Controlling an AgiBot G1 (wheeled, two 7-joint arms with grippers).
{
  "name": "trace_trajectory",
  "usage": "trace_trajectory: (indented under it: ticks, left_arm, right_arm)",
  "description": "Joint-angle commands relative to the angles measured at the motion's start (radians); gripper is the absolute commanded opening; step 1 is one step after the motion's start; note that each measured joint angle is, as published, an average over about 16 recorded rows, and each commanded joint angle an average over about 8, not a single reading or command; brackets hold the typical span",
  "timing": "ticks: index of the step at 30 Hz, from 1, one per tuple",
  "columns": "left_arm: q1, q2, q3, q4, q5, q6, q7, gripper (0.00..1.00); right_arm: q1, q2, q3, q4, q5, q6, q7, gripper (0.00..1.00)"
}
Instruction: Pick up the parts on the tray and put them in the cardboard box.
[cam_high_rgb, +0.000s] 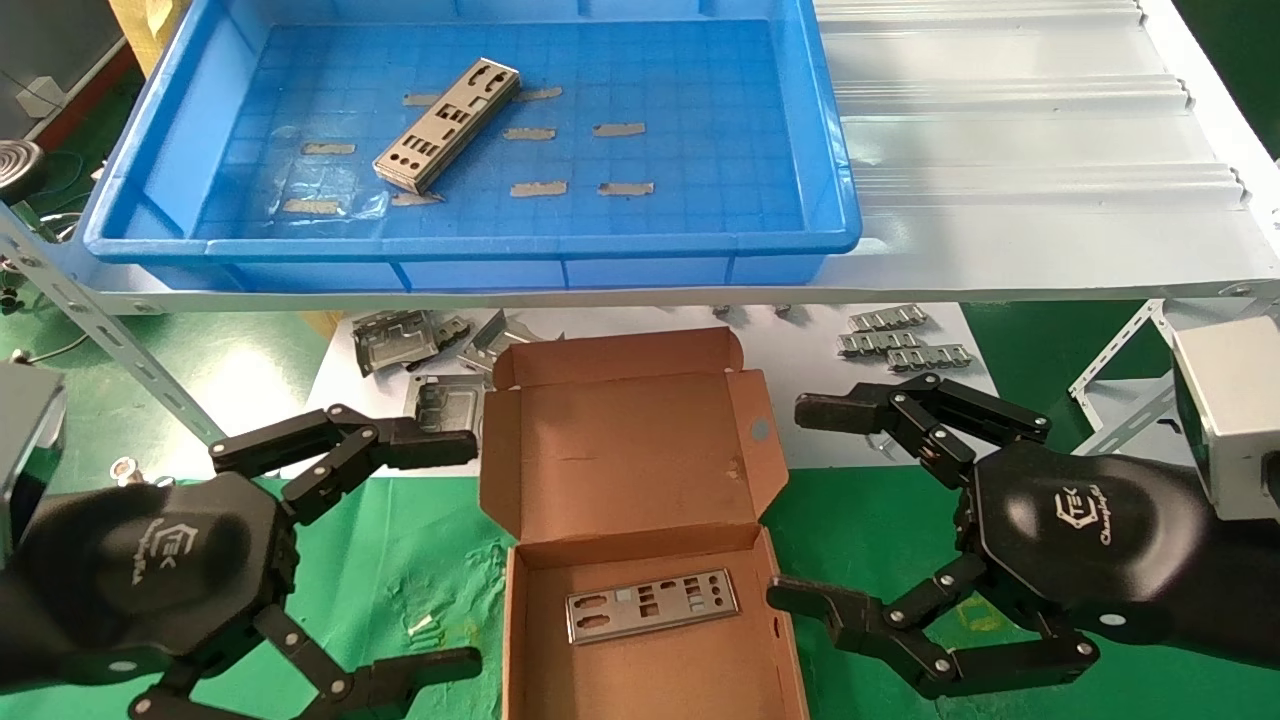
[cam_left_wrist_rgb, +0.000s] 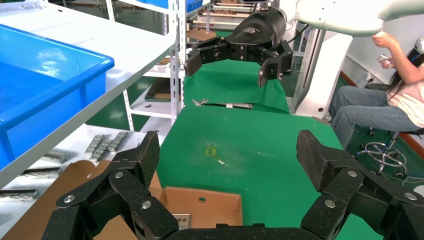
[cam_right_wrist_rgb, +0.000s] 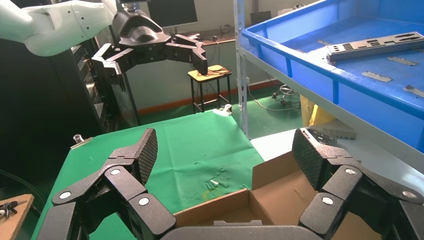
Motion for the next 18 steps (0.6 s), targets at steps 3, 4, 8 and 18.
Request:
trace_trajectory:
  ticks: [3,4,8,18]
  left_arm:
    - [0.0,0.0,0.0,0.0,0.0,0.0,0.0,1.0]
    - [0.0,0.0,0.0,0.0,0.0,0.0,0.0,1.0]
    - [0.0,0.0,0.0,0.0,0.0,0.0,0.0,1.0]
    - [0.0,0.0,0.0,0.0,0.0,0.0,0.0,1.0]
  right_arm:
    - [0.0,0.0,0.0,0.0,0.0,0.0,0.0,1.0]
    - [0.0,0.0,0.0,0.0,0.0,0.0,0.0,1.0]
    - [0.0,0.0,0.0,0.0,0.0,0.0,0.0,1.0]
    - [0.0,0.0,0.0,0.0,0.0,0.0,0.0,1.0]
